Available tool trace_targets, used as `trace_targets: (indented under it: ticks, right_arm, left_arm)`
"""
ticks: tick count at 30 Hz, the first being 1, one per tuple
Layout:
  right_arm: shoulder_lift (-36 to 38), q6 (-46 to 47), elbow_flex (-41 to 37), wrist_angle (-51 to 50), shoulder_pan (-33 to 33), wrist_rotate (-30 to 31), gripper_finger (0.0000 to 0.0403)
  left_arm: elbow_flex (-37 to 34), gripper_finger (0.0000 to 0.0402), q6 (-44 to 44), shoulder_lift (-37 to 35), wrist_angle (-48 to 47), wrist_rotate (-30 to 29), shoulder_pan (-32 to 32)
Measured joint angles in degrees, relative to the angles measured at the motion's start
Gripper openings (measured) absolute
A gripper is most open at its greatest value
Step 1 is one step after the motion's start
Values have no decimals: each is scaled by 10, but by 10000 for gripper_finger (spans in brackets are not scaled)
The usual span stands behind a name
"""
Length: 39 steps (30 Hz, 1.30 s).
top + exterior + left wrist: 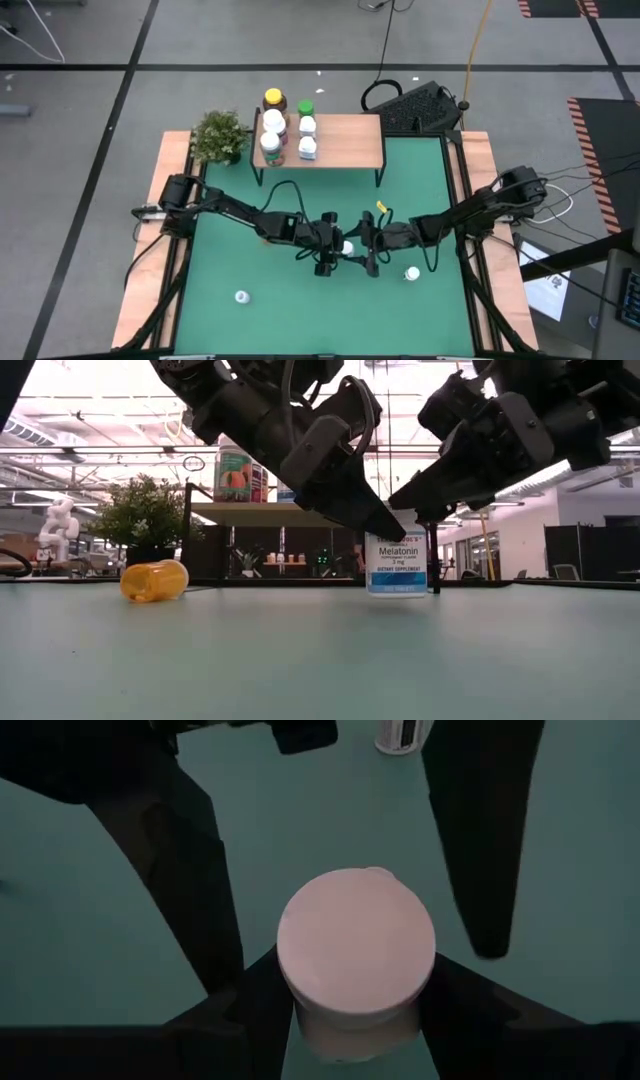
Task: Pick and place medicine bottles onto shelf by color
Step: Put the white and blue pill bottle on the shelf
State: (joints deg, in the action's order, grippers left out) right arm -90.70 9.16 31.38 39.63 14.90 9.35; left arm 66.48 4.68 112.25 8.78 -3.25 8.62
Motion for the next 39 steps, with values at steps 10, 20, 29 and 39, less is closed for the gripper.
trace_targets:
  ticks: [10, 20, 29, 39]
  right_arm:
    - [4, 6, 3, -26, -3, 13, 217]
    - [24, 0, 2, -48, -3, 27, 193]
    - [102, -10, 2, -103, -3, 24, 179]
    - [224, -64, 31, -233, -17, 84, 179]
  left_arm:
    - [0, 186, -13, 0, -3, -5, 0]
    - [-1, 243, -57, -5, -3, -44, -1]
    - [1, 347, -78, -27, -22, -53, -2]
    - [1, 360, -173, -106, -227, -121, 7]
